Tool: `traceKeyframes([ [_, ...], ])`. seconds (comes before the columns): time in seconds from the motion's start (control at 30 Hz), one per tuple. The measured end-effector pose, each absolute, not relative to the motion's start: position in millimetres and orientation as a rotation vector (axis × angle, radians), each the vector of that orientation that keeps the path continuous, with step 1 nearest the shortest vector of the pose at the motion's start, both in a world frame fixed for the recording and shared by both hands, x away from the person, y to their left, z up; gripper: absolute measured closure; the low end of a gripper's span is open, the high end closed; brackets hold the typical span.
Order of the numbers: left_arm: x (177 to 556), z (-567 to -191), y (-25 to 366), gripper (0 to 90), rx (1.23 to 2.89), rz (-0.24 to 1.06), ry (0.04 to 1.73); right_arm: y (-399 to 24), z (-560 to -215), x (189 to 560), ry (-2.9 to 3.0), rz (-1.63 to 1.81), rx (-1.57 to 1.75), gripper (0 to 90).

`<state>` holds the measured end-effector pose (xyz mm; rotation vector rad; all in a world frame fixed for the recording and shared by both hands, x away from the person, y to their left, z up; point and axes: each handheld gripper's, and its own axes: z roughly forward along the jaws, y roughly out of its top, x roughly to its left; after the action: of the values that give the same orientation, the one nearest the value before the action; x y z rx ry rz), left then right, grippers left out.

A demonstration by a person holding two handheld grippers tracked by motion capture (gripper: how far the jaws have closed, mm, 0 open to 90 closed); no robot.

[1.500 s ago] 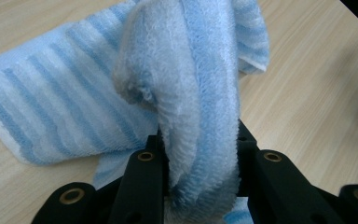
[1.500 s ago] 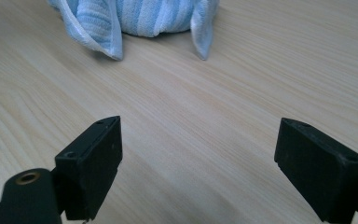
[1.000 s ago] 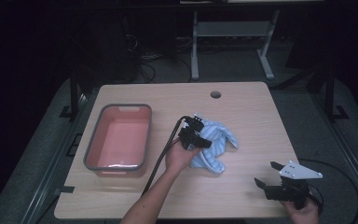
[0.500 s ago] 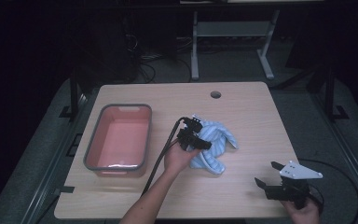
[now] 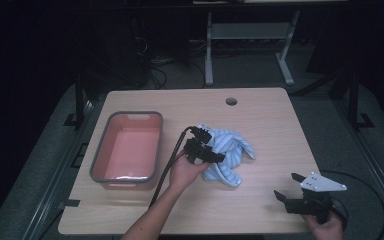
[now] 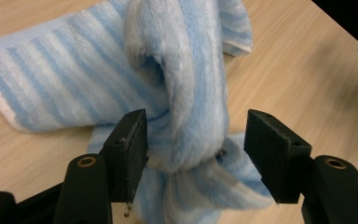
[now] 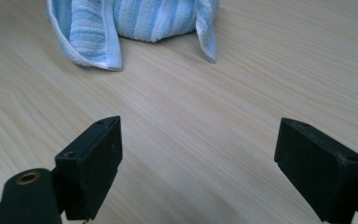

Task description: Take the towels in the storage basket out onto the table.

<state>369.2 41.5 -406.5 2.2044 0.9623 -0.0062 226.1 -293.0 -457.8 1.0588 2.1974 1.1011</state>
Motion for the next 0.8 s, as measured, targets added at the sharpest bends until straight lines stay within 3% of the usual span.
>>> traceKeyframes([
  [0.8, 337.7, -411.9, 79.8, 33.4, 2.145, -0.043, 0.951, -290.3, -459.6, 226.7, 2.211, 1.075, 1.065, 14.4],
])
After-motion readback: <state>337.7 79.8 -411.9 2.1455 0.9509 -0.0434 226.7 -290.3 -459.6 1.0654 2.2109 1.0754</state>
